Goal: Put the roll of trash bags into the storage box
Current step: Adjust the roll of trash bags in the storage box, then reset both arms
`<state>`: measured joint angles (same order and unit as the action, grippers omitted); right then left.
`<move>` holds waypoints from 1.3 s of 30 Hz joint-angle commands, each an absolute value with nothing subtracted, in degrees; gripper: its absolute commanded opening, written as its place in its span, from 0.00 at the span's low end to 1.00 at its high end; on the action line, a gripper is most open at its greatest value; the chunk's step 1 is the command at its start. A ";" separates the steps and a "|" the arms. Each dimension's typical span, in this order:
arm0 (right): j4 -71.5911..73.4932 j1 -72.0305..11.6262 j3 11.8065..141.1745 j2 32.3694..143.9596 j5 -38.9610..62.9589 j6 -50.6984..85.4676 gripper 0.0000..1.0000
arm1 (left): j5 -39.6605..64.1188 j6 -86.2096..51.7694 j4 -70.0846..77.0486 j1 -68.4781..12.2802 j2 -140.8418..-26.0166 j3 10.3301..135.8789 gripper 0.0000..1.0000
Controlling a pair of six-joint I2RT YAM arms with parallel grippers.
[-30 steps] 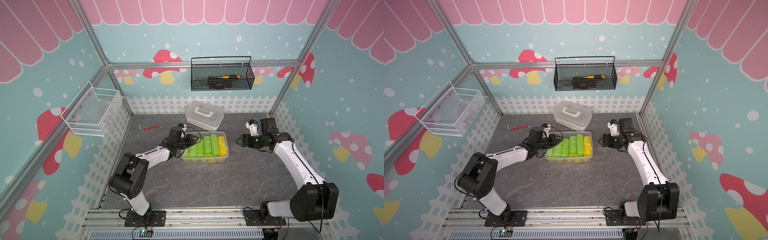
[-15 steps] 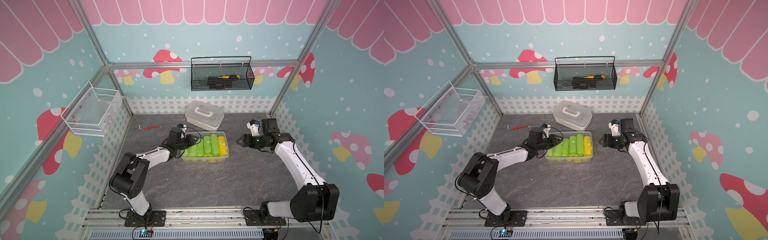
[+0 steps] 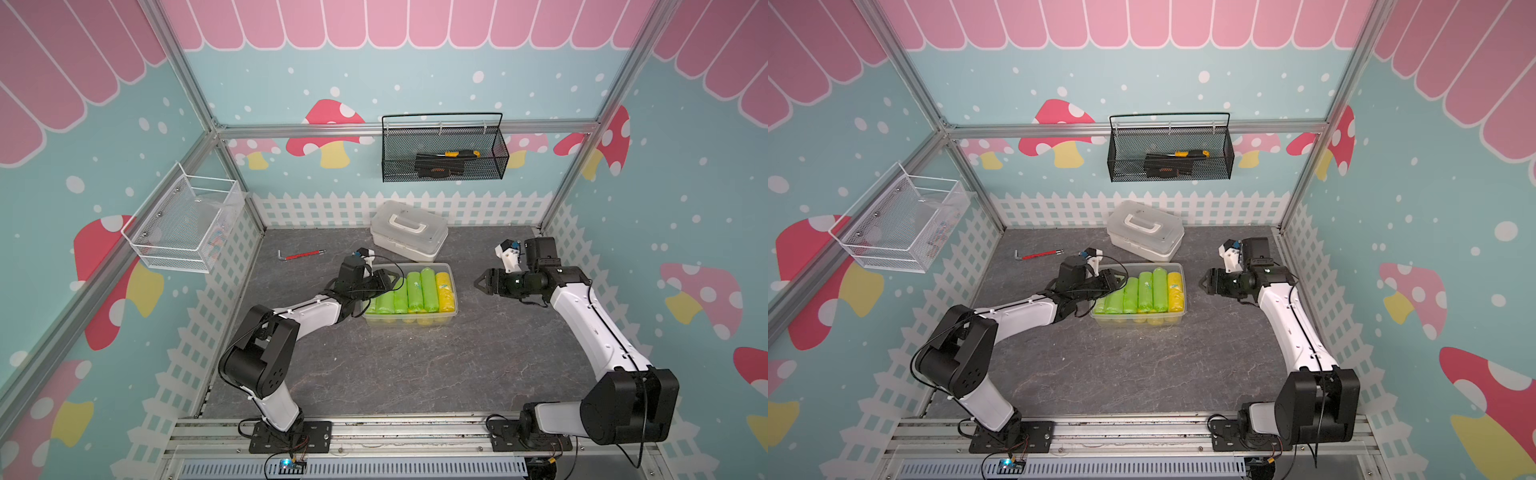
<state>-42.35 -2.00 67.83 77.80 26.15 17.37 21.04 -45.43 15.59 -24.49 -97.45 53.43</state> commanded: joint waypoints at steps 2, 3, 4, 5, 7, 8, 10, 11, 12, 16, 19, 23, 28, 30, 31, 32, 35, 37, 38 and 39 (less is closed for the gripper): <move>-43.24 -1.51 67.32 76.38 26.46 16.20 0.73 | 18.63 -42.42 5.12 -24.61 -95.95 53.83 0.54; -43.30 -1.50 67.39 76.29 26.37 16.13 0.73 | 18.68 -42.04 4.68 -24.63 -95.51 54.30 0.55; -43.25 -1.41 67.48 76.21 26.37 16.09 0.74 | 18.69 -41.64 4.13 -24.61 -94.91 55.06 0.56; -43.29 -1.39 67.53 76.29 26.36 15.89 0.74 | 18.58 -41.24 3.57 -24.63 -94.20 55.65 0.57; -43.33 -1.19 67.72 76.27 26.13 15.51 0.76 | 18.08 -40.66 2.48 -24.52 -92.79 56.56 0.58; -43.29 -1.10 67.76 76.21 25.91 15.21 0.78 | 17.72 -40.37 2.05 -24.40 -91.87 56.87 0.58; -43.16 -0.97 67.87 76.19 25.24 14.49 0.81 | 16.87 -39.58 1.48 -23.88 -89.97 57.07 0.60; -43.17 -0.88 67.85 76.10 24.52 13.97 0.83 | 16.15 -39.01 0.82 -23.77 -88.73 57.08 0.61; -43.15 -0.84 67.85 76.14 23.97 13.53 0.85 | 15.51 -38.36 0.30 -23.04 -87.56 57.08 0.62; -42.13 -0.44 67.14 76.35 21.10 10.93 0.99 | 11.66 -34.11 -3.01 -18.92 -82.03 56.35 0.99; -39.20 -0.45 65.11 76.09 17.93 8.18 0.99 | 7.66 -29.89 -3.60 -15.26 -77.72 53.57 0.99; -27.97 -0.37 57.29 72.95 13.92 3.08 0.99 | -4.60 -21.35 -3.02 -11.70 -72.24 48.01 0.99; -5.18 -0.37 40.89 65.50 11.24 -1.76 0.99 | -16.52 -9.99 11.33 -9.96 -68.30 35.38 0.99; 4.74 -0.42 34.32 63.81 9.65 -3.39 0.99 | -19.76 -6.01 21.06 -9.93 -68.07 29.12 0.99; 8.89 -0.35 31.32 63.55 7.99 -3.92 0.99 | -21.08 -4.46 25.39 -9.93 -68.64 26.23 0.99; 12.88 -0.35 29.09 63.80 5.95 -3.68 0.99 | -22.67 -3.63 28.82 -9.81 -69.54 24.18 0.99; 18.88 -0.35 26.25 67.08 3.83 -4.09 0.99 | -23.70 -3.92 33.36 -8.33 -73.88 22.13 0.99; 23.85 -0.35 24.79 70.54 3.89 -4.30 0.99 | -20.98 -3.75 31.16 -7.49 -75.15 24.25 0.99; 26.76 -0.29 24.04 72.69 3.78 -4.05 0.98 | -20.55 -3.06 35.62 -7.10 -76.94 23.71 0.99; 29.32 -0.26 24.08 74.56 3.98 -3.78 0.99 | -20.80 -3.84 36.26 -6.57 -77.67 23.98 0.99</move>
<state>16.23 -0.71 25.08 70.94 5.87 -2.96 -19.92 -6.20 26.68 -7.68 -76.16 22.37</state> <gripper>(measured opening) 0.985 0.992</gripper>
